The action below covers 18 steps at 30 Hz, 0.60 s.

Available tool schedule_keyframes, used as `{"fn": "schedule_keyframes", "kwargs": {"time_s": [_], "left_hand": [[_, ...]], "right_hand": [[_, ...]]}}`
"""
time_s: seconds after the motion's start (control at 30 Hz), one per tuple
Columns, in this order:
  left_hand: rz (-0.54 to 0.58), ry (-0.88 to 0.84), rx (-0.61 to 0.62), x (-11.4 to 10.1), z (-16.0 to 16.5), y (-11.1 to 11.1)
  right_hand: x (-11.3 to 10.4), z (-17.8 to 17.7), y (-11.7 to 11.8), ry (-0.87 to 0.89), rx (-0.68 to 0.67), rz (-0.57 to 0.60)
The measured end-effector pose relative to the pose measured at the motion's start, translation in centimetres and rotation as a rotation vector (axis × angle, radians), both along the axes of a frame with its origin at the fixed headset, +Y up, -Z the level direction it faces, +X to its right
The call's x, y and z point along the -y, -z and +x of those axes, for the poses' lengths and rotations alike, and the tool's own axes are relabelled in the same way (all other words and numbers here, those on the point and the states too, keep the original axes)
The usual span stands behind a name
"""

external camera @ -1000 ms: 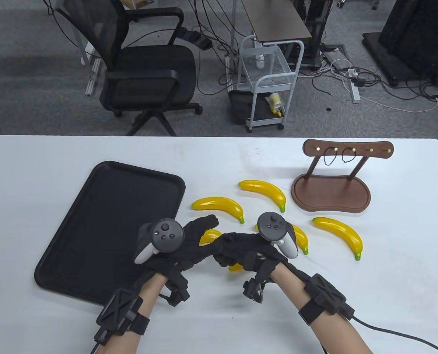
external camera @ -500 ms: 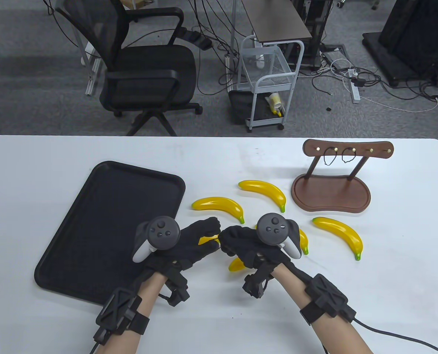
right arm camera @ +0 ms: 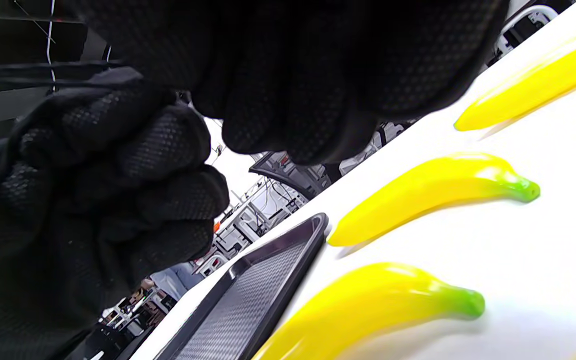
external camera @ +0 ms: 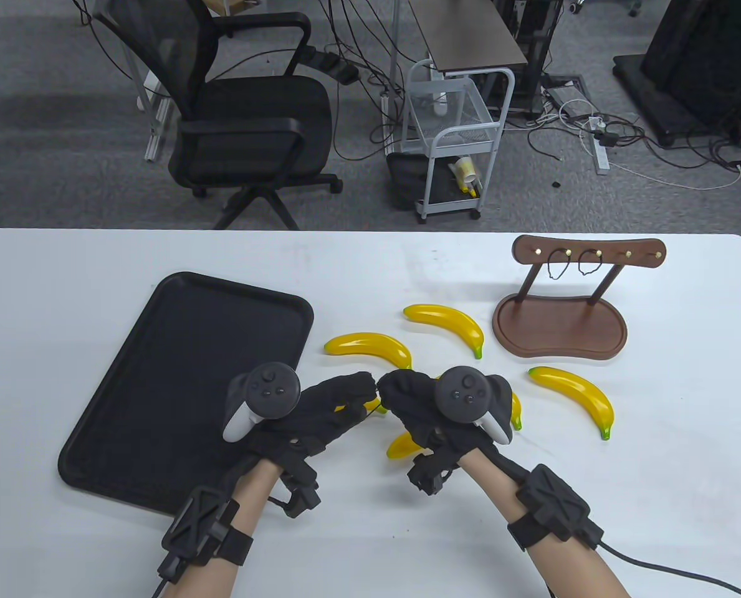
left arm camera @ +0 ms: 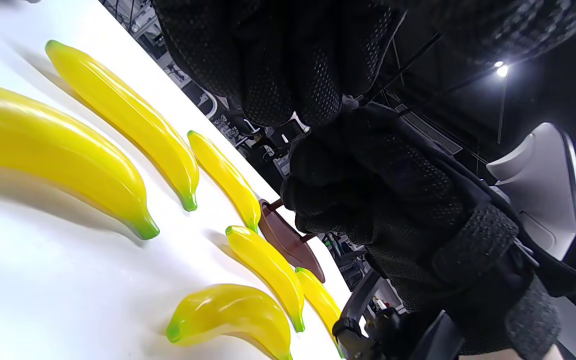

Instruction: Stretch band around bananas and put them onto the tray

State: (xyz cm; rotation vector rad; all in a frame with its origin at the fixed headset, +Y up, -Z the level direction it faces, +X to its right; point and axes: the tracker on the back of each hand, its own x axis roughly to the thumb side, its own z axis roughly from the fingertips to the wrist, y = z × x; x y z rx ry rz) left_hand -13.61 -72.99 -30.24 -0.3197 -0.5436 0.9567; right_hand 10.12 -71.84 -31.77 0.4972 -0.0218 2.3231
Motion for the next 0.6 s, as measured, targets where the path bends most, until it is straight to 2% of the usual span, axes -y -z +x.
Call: {"fn": "schedule_keyframes", "kwargs": {"time_s": [0.3, 0.6], "left_hand": [[-0.036, -0.046, 0.041, -0.07, 0.36, -0.07], [-0.045, -0.087, 0.055, -0.28, 0.41, -0.11]], "right_hand": [[-0.19, 0.37, 0.08, 0.018, 0.025, 0.003], [0.21, 0.41, 0.43, 0.051, -0.023, -0.073]]}}
